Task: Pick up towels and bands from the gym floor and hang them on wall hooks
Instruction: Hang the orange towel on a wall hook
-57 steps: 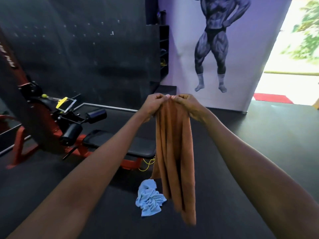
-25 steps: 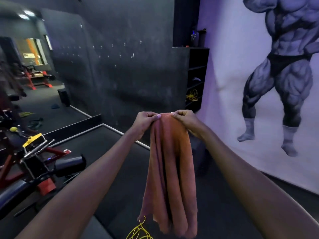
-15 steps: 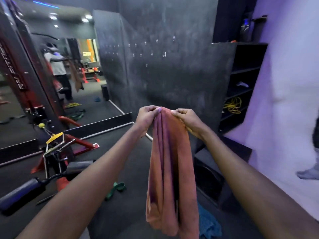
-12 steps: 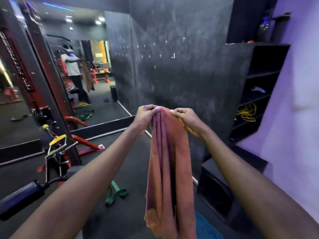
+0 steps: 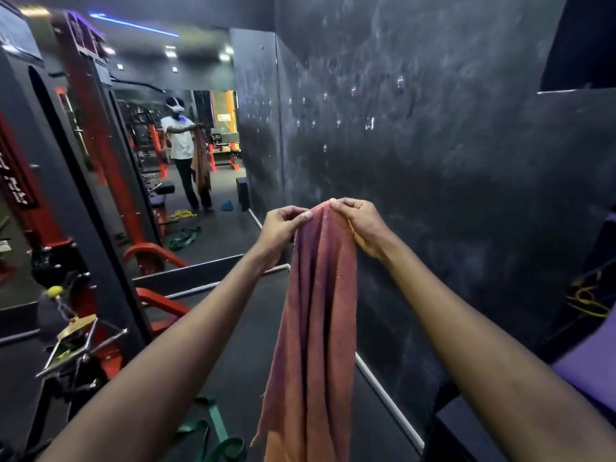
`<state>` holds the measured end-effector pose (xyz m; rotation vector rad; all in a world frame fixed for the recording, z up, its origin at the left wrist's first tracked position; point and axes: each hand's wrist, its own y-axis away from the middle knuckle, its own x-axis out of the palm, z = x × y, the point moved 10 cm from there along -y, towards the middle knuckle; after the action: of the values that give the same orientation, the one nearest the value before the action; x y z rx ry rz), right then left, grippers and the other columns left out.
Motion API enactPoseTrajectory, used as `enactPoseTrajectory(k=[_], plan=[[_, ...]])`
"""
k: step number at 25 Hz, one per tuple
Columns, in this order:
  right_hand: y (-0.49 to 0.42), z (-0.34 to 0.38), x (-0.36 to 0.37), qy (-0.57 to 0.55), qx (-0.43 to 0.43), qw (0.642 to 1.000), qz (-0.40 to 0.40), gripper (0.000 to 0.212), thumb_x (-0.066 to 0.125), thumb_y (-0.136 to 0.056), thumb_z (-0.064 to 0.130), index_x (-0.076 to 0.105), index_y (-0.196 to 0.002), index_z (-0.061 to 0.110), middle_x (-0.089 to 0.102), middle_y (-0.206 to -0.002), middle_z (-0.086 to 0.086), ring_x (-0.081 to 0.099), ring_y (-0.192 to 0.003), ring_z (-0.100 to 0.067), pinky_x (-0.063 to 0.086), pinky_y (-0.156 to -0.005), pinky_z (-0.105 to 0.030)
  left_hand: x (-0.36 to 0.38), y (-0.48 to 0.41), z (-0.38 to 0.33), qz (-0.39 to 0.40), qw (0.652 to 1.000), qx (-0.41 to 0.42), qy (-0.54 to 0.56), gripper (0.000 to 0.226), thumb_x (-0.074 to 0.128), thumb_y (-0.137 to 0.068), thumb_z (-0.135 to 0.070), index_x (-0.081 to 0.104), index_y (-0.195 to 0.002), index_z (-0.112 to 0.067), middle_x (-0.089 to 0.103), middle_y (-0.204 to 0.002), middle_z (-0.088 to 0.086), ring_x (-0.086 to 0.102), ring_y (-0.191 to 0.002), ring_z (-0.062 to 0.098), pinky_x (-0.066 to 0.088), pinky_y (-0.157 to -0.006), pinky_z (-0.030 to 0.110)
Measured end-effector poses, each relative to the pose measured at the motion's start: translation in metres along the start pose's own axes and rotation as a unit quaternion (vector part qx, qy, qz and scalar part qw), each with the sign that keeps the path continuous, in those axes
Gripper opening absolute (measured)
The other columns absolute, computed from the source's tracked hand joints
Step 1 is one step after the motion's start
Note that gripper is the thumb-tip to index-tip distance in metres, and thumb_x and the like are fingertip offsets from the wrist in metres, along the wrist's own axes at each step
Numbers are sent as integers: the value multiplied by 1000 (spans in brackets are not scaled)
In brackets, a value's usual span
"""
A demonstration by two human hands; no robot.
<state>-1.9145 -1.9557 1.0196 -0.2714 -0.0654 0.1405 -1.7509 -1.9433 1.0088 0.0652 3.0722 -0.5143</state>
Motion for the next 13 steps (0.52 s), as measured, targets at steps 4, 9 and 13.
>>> enactPoseTrajectory(k=[4,9,13], plan=[[-147,-42,-19,-10,-9,999,29,15,68,-91,19,77,-83,11,69,-86,-12,58,-83,-23,47,-84,-39,-12,-133,56,19,1000,-6,-7,17,74,-84,-14,75,-97,-4,73,-86,4,62,-75,8,48,-70,19],[-316,-75,-37,-20,-3,999,33,18,69,-91,19,75,-96,3,71,-91,-13,61,-84,-20,51,-87,-37,-39,-304,79,-30,999,22,-39,10,75,-83,-16,77,-90,-9,74,-90,7,63,-86,14,48,-85,31],[-460,-101,-29,-23,-3,999,31,24,71,-90,23,75,-99,1,71,-90,-12,61,-79,-19,52,-77,-34,-71,-437,103,-66,996,33,-51,9,70,-88,-16,74,-90,-9,71,-85,1,60,-82,9,47,-78,24]])
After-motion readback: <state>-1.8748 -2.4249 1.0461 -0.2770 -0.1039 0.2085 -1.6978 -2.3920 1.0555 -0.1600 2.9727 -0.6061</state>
